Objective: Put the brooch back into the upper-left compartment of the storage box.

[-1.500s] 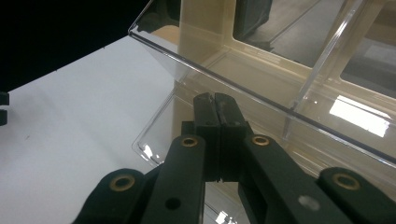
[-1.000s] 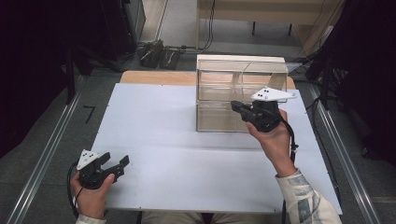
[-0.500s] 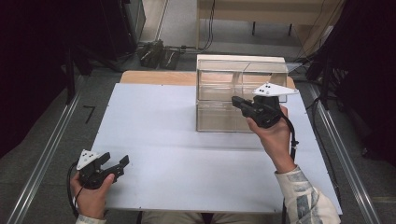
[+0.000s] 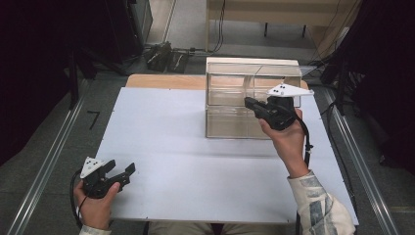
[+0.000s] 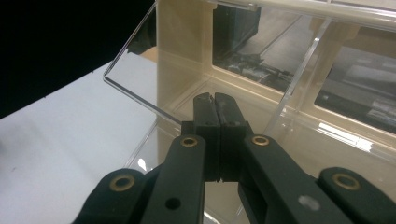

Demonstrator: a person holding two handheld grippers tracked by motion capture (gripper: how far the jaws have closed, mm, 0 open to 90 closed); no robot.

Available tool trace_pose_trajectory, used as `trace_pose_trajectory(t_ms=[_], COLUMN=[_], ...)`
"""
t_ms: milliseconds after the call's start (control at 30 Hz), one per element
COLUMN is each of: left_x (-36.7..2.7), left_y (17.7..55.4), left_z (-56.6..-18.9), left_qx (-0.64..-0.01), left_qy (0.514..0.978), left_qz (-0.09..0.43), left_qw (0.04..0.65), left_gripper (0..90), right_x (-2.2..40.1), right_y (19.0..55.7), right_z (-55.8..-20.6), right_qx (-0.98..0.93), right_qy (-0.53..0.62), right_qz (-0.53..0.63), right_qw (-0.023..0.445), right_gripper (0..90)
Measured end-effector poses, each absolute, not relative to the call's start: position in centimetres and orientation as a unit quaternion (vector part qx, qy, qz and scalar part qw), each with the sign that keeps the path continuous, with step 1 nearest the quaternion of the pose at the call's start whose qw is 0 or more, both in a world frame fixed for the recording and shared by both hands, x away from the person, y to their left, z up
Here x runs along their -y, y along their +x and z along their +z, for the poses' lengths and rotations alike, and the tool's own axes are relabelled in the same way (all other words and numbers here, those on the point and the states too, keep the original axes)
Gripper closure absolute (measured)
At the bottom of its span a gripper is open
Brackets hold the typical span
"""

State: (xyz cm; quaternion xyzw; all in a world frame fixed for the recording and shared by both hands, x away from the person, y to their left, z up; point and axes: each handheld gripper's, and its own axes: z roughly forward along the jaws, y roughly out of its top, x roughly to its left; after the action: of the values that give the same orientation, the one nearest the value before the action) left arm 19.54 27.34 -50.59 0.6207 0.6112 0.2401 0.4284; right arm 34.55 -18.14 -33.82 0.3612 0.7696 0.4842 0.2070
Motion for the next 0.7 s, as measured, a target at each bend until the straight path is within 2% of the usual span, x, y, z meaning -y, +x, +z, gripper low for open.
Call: trace_pose_trajectory(t_ms=[700], left_x=[-27.3], left_y=[19.5], left_z=[-50.6], left_qx=[-0.611], left_qy=[0.621], left_qz=[0.24], left_qw=[0.429], left_gripper=[23.0], right_x=[18.2], right_y=[35.8], right_z=[-34.0], right_qx=[-0.763], right_qy=[0.375], right_qz=[0.484], right_qw=[0.206], right_gripper=[86.8])
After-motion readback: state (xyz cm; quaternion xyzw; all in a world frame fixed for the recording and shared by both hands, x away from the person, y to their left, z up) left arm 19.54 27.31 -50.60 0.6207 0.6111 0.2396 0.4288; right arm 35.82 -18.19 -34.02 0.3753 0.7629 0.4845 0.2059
